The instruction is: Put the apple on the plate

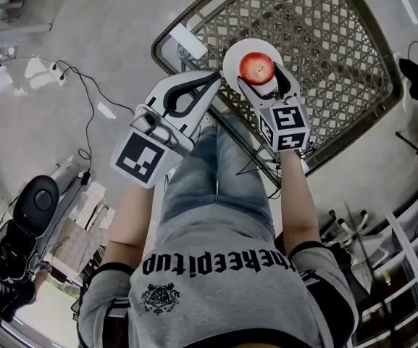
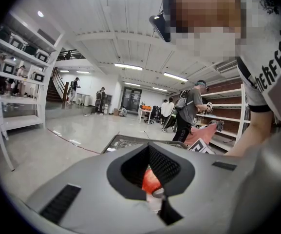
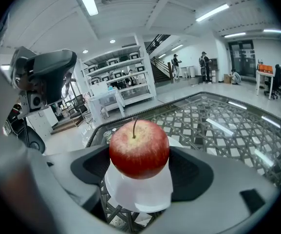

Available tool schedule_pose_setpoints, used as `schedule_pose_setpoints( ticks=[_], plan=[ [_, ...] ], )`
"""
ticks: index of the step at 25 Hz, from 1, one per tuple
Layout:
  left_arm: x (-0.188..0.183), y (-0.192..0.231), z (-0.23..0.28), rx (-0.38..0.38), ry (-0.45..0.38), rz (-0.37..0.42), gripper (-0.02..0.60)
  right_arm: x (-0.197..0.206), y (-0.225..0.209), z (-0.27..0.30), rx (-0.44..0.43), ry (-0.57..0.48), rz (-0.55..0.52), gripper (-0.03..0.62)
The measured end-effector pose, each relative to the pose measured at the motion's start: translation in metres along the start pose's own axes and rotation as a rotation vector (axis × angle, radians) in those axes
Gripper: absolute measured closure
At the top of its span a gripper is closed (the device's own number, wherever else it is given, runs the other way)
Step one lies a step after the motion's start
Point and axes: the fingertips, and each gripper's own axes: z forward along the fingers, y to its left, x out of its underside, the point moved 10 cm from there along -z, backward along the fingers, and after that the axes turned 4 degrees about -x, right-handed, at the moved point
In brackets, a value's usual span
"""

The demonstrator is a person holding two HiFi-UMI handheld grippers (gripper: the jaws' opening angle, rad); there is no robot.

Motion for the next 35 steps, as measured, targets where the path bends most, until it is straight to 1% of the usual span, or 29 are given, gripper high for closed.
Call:
schedule_pose_setpoints(
  ticks=[18, 25, 35],
  plan=[
    [0.006, 0.001, 0.005, -0.007, 0.013, -0.017, 0.561, 0.006, -0.006, 0.008, 0.001, 0.044, -0.015, 0.204],
    [0.008, 0.0, 0.005, -0.016, 0.012, -0.015, 0.561, 0.008, -0.007, 0.01, -0.002, 0.042, -0.018, 0.204],
    [0.01, -0.002, 0.003, -0.021, 0.02, -0.017, 0.561, 0.011, -0.007, 0.01, 0.001, 0.055, -0.019, 0.19]
  ],
)
